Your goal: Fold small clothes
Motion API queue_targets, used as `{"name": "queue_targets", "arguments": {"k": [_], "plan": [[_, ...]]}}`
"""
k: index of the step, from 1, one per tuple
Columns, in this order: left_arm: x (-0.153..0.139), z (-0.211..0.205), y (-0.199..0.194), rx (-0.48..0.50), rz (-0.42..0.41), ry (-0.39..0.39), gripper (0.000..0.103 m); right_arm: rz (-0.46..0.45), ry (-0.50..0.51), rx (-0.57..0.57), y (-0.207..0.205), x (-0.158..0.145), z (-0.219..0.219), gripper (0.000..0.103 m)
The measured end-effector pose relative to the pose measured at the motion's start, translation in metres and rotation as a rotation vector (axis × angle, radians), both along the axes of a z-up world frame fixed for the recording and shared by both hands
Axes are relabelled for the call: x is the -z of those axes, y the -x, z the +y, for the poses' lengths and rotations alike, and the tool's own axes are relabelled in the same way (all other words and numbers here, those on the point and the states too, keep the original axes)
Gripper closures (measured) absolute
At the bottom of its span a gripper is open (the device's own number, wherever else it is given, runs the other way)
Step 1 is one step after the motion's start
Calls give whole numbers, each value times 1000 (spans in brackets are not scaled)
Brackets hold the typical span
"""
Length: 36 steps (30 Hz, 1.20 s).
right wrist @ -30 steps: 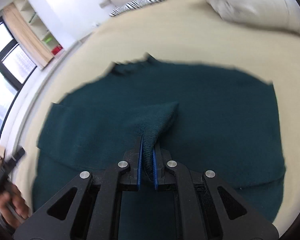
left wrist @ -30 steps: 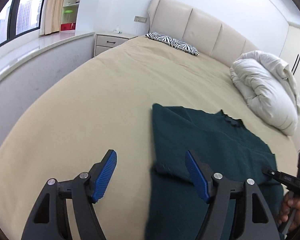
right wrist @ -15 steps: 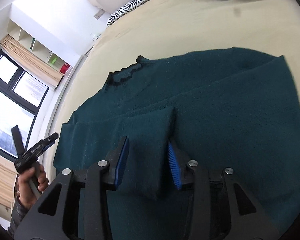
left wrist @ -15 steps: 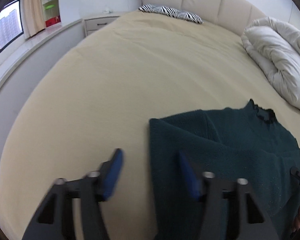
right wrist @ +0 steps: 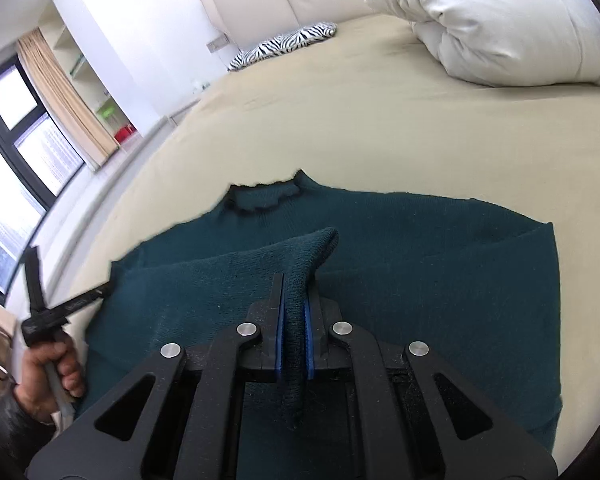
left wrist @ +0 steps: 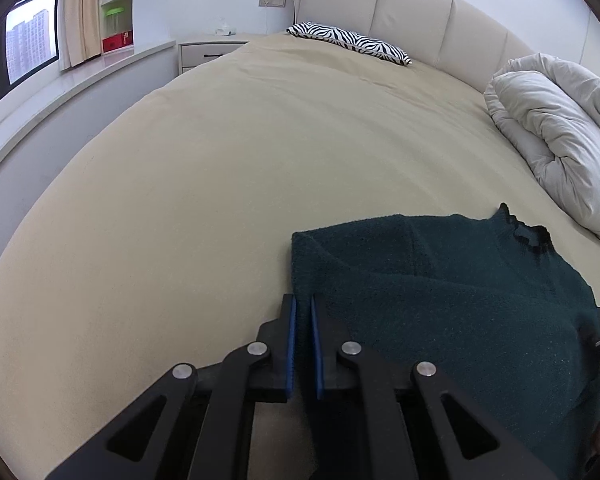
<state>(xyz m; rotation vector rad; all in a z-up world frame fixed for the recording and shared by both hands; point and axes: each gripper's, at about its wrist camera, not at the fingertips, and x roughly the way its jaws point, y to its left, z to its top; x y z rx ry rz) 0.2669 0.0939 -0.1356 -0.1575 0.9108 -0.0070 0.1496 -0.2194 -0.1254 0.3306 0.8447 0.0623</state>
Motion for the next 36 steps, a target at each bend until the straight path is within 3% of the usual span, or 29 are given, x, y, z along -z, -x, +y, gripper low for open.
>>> {"name": "queue_targets", "arguments": {"k": [1, 3, 5, 9, 12, 15, 17, 19, 20, 21, 22, 25, 26, 29, 30, 31, 34, 36], "plan": [[1, -1, -1, 0, -1, -5, 94, 74, 17, 9, -9, 22, -3, 97], [1, -1, -1, 3, -1, -7, 94, 61, -54, 24, -9, 34, -12, 97], [3, -3, -1, 4, 1, -12, 94, 52, -98, 48, -5, 30, -15, 97], [4, -4, -1, 5, 2, -12, 94, 47, -55, 41, -2, 19, -8, 97], [3, 0, -1, 2, 5, 14, 91, 69, -66, 45, -6, 30, -13, 97], [-5, 15, 6, -17, 8, 90, 85, 63, -178, 56, -3, 34, -26, 96], [-15, 22, 16, -30, -6, 119, 82, 68, -211, 78, 3, 30, -30, 89], [-27, 24, 29, -28, -32, 126, 68, 65, -218, 100, 12, 23, -33, 78], [-29, 22, 33, -23, -29, 119, 52, 45, -236, 114, 19, 18, -35, 73], [-29, 18, 37, -10, -13, 103, 44, 27, -249, 121, 25, 14, -36, 64], [-27, 12, 41, 12, 8, 70, 44, 13, -257, 123, 30, 11, -35, 56], [-15, -7, 52, 55, 42, -62, 43, 60, -233, 79, 35, 12, -21, 51], [-9, -10, 53, 62, 50, -83, 46, 87, -206, 64, 34, 16, -15, 51], [-2, -7, 53, 69, 53, -65, 88, 87, -105, 44, 33, 22, 0, 53], [-2, -7, 53, 75, 53, -60, 93, 90, -82, 45, 33, 23, 2, 65], [-2, -9, 53, 79, 50, -70, 94, 108, -62, 43, 31, 23, 4, 84], [-3, -12, 57, 90, 38, -90, 95, 114, -49, 36, 32, 19, 4, 96], [0, -10, 59, 90, 34, -80, 95, 102, -18, 37, 33, 13, 9, 96]]}}
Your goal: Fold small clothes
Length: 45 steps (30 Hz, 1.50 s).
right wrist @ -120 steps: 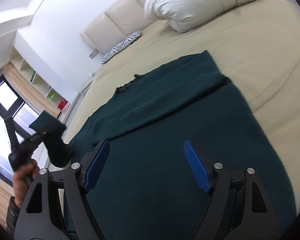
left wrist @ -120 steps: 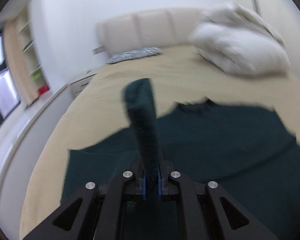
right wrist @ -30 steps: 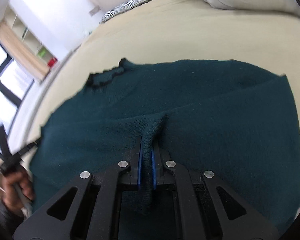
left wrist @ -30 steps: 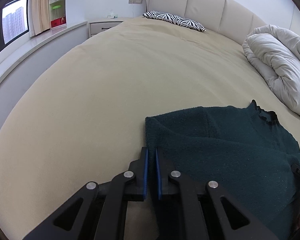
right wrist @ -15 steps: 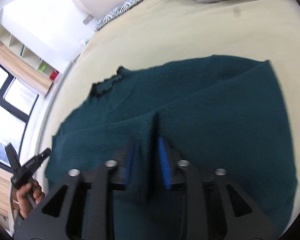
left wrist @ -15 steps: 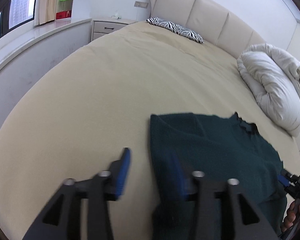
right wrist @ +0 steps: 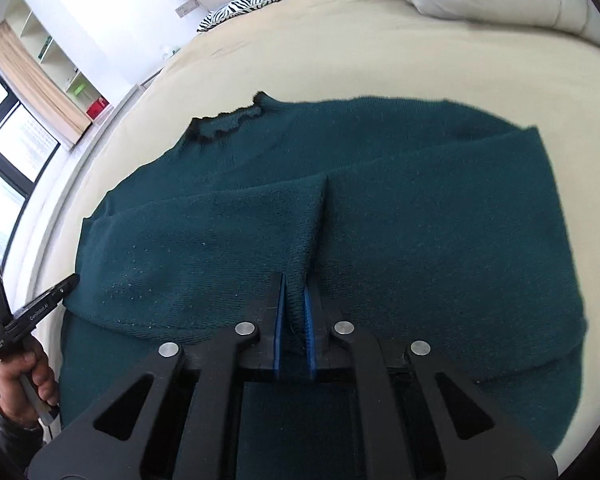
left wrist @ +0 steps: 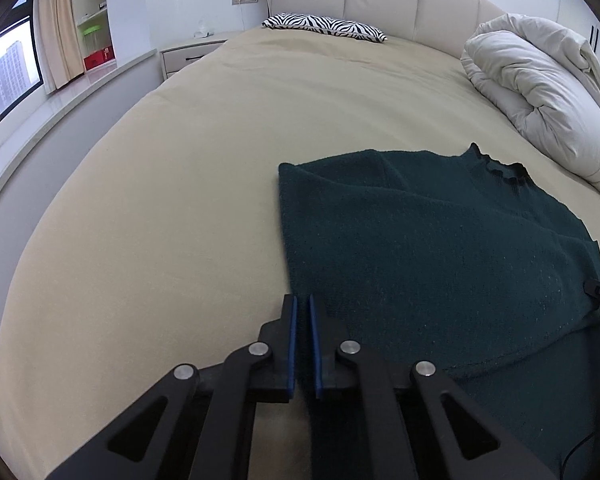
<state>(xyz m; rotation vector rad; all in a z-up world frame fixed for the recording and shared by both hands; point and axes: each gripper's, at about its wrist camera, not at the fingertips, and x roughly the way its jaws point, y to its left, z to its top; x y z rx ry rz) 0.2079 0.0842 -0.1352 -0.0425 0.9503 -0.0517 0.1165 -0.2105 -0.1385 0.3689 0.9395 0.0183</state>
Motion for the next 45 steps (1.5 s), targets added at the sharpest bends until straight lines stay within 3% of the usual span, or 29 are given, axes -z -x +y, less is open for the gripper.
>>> {"name": "queue_targets", "arguments": {"k": [3, 10, 13, 16, 19, 21, 23, 25, 27, 28, 30, 36, 41, 45], "plan": [[3, 1, 1, -2, -8, -5, 95, 10, 30, -2, -4, 9, 2, 97], [5, -3, 2, -7, -29, -31, 92, -14, -50, -5, -11, 21, -11, 98], [-6, 6, 13, -39, -54, -17, 74, 0, -103, 52, -1, 10, -20, 92], [-22, 18, 36, -76, -81, 23, 71, -63, -74, 94, 21, -7, -24, 90], [-34, 23, 69, -53, -86, 25, 63, -46, -100, 136, 46, -7, -34, 86], [-43, 29, 99, -40, -92, 70, 43, -46, -132, 162, 72, -9, -41, 86], [-49, 35, 130, -42, -98, 98, 31, -75, -152, 181, 102, -14, -46, 83], [-52, 39, 160, -28, -96, 127, 30, -111, -161, 207, 134, -22, -48, 57], [-50, 48, 190, -28, -61, 186, 30, -153, -171, 215, 165, -30, -47, 39], [-47, 52, 201, -34, -44, 219, 30, -172, -170, 203, 181, -35, -44, 35], [-37, 63, 227, -36, 9, 314, 30, -191, -171, 151, 210, -43, -38, 35], [-12, 66, 279, -4, 128, 405, 31, -142, -219, 103, 277, -37, -35, 35], [-3, 71, 289, 38, 217, 564, 31, -132, -272, 124, 320, -31, -49, 35], [1, 69, 292, 64, 268, 622, 33, -124, -313, 149, 344, -28, -62, 37]]}}
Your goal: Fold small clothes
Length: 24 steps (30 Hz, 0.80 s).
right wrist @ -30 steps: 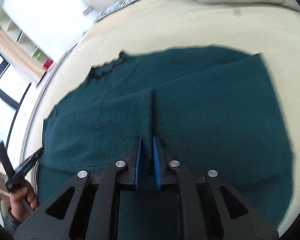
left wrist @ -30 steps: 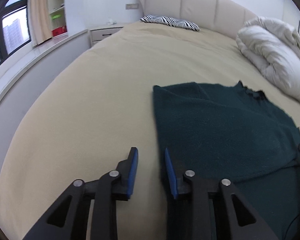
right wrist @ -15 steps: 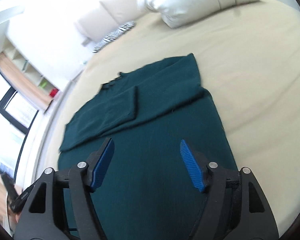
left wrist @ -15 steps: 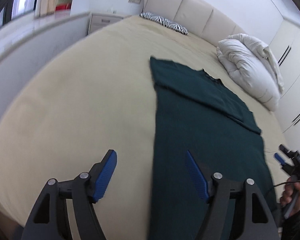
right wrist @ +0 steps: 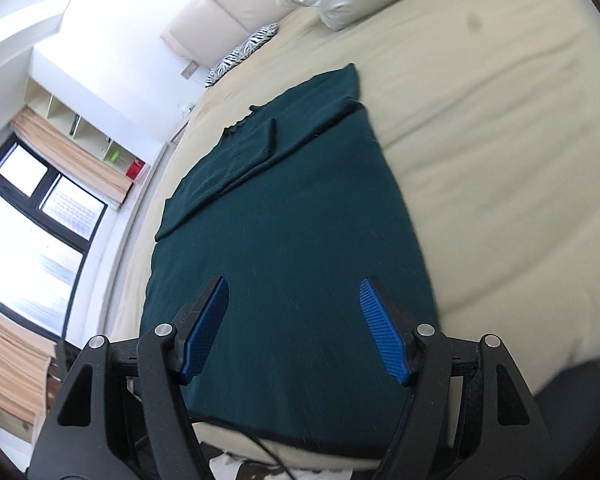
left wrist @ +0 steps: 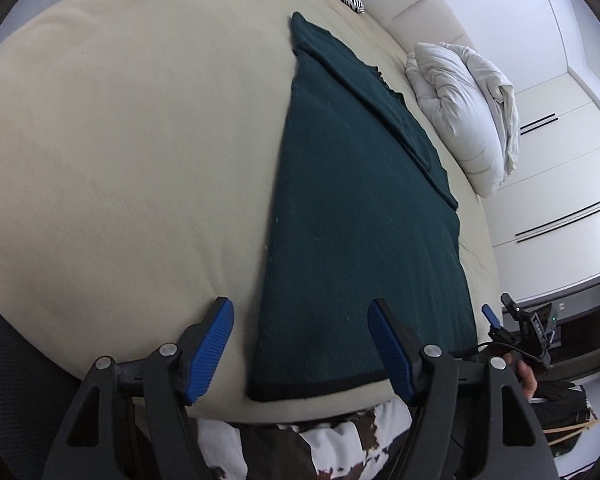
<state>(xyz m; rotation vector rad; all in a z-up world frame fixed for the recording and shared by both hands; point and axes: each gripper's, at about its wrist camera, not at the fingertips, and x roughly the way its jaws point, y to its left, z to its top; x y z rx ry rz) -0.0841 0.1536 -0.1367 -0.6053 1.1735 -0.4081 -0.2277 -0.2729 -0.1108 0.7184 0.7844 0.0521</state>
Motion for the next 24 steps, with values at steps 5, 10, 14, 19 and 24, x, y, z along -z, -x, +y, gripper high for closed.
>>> {"name": "queue_targets", "arguments": {"k": [5, 10, 14, 19, 24], "plan": [[5, -1, 5, 20, 34, 63, 41, 23, -44, 20, 29, 3, -16, 38], [9, 7, 3, -3, 57, 106, 49, 60, -70, 49, 52, 7, -32, 38], [12, 9, 3, -11, 69, 100, 70, 103, -93, 78, 68, 14, -42, 38], [14, 15, 6, -37, 72, 95, 88, 173, -104, 65, 66, 23, -41, 38], [12, 9, 6, -26, 62, 70, 94, 241, -91, 44, 59, 26, -35, 39]]}}
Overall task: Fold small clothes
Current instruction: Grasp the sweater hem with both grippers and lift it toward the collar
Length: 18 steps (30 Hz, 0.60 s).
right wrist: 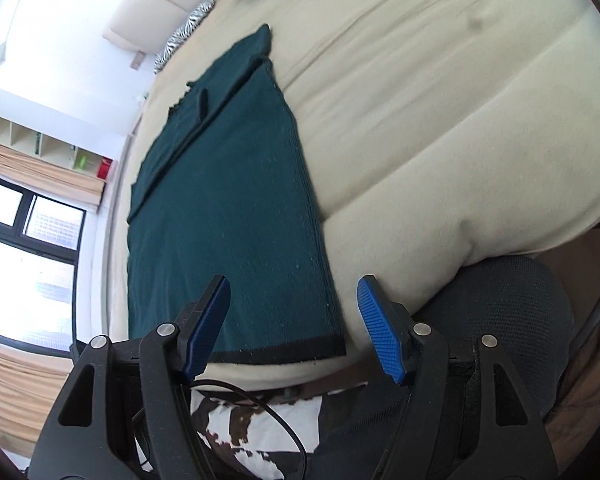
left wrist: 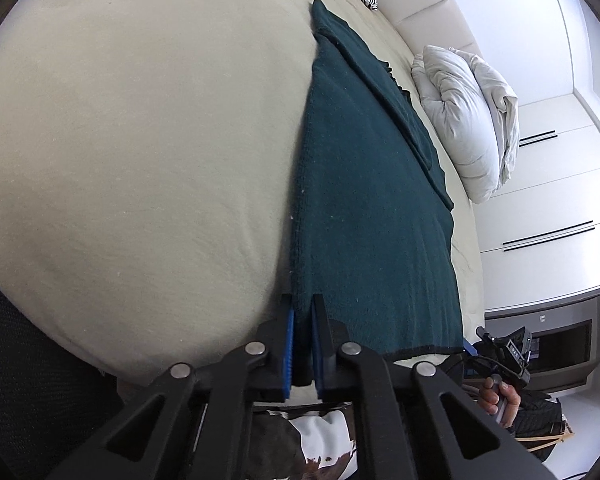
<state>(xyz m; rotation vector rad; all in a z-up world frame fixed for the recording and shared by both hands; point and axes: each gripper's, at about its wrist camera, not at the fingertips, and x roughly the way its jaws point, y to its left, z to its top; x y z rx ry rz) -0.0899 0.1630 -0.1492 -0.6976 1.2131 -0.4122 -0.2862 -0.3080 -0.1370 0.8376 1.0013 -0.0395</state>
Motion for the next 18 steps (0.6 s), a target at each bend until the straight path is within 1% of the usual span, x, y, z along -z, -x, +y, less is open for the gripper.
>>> {"name": "queue_targets", "arguments": {"k": [4, 7, 14, 17, 18], "plan": [[0, -2, 0, 5, -3, -15, 95, 65, -5, -21, -3, 2, 0, 40], [1, -2, 0, 7, -4, -21, 95, 105, -48, -47, -7, 10, 1, 40], [0, -4, 3, 10, -1, -30, 95, 89, -102, -41, -15, 17, -2, 41], [1, -3, 3, 12, 2, -29, 95, 82, -130, -45, -17, 18, -2, 45], [1, -3, 3, 13, 3, -29, 95, 80, -141, -48, -18, 19, -4, 49]]}}
